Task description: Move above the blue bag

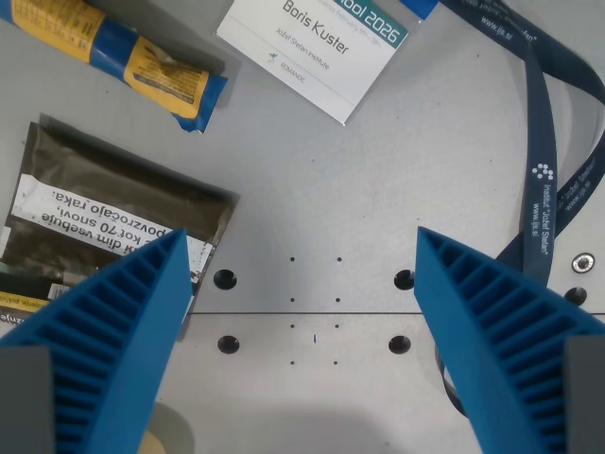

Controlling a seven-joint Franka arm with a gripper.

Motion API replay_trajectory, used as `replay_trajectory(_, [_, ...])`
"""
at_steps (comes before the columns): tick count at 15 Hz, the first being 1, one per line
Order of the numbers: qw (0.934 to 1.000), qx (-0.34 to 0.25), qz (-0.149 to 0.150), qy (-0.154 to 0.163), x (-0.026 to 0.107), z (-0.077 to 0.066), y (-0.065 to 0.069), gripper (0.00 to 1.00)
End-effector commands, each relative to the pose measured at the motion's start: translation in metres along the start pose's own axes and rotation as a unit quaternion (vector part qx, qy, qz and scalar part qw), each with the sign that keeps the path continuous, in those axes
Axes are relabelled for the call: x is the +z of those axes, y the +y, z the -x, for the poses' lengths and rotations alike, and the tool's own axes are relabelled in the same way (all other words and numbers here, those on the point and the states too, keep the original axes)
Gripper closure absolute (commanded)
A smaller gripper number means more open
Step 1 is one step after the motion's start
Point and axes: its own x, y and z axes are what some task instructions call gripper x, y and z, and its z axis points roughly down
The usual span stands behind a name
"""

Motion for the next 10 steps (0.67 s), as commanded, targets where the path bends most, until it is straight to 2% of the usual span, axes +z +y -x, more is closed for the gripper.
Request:
replay_trajectory(1, [1.0, 0.0, 0.0, 0.003, -0.0027, 0.0001, 0.0, 0.0])
replay_trajectory(6, [1.0, -0.009, 0.0, 0.003, -0.0021, -0.0001, -0.0004, 0.0])
replay_trajectory(10, [0.9991, -0.042, -0.002, 0.003, 0.0009, -0.001, -0.0024, 0.0])
